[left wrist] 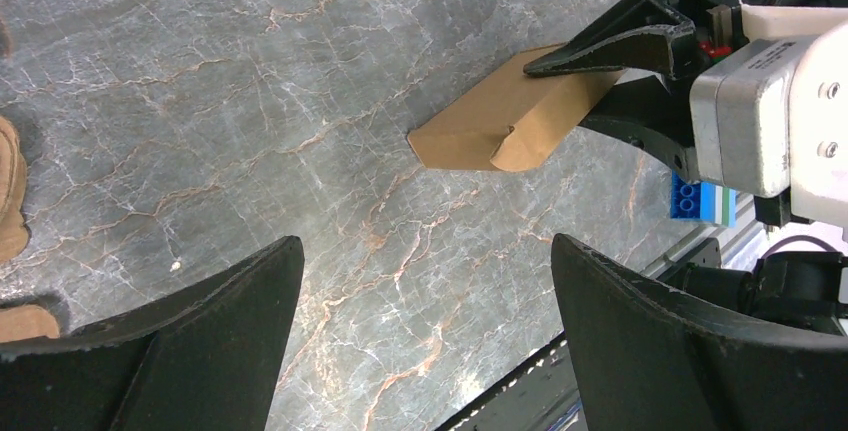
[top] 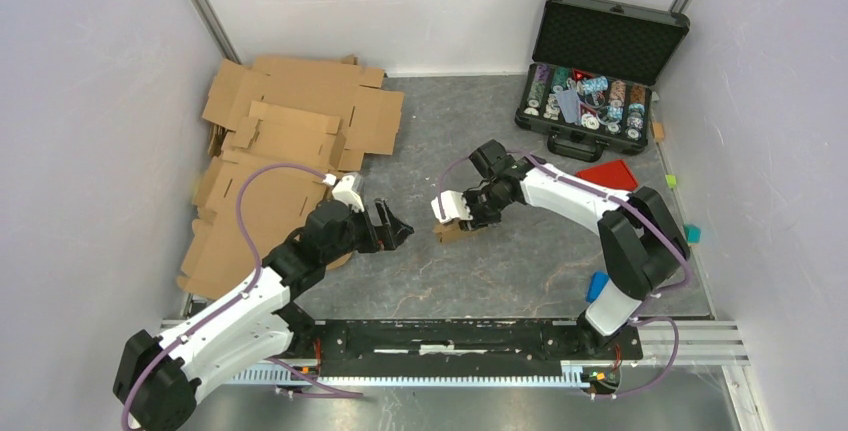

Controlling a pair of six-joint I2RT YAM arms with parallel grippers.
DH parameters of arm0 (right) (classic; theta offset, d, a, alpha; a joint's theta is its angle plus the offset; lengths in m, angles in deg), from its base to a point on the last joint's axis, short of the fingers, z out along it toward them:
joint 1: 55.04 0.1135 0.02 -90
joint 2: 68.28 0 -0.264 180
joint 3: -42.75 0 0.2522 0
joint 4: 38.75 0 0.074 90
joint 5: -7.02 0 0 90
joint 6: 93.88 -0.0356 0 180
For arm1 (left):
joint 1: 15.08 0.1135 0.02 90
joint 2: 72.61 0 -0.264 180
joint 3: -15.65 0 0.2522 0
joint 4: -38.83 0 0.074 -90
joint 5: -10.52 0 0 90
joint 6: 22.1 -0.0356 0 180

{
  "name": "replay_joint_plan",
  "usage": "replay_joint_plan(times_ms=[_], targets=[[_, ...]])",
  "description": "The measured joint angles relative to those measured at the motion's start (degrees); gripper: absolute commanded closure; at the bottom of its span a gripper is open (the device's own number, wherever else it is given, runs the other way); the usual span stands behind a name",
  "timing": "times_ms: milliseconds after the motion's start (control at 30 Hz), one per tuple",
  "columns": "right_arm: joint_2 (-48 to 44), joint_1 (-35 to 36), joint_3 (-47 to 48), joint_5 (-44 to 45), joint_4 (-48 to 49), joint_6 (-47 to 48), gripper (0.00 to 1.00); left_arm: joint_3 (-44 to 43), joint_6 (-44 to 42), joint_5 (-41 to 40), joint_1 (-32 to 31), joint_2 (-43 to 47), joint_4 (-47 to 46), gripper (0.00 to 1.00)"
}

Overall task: Fold the paper box
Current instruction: Close the paper box at the center of the board.

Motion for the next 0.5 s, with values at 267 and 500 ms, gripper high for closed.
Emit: replay_joint_plan(times_ms=[267, 500], targets=[[-0.15, 0.31, -0.63, 0.09, 2.23, -10.12, 0.67, 0.00, -0.02, 0.00, 0.00, -0.76, -0.57, 0.00], [-2.78, 0.83, -4.79, 4.09, 12.00, -28.59, 0.65, 0.00, -0.02, 0.00, 0.00, -4.70, -3.28, 0.00]])
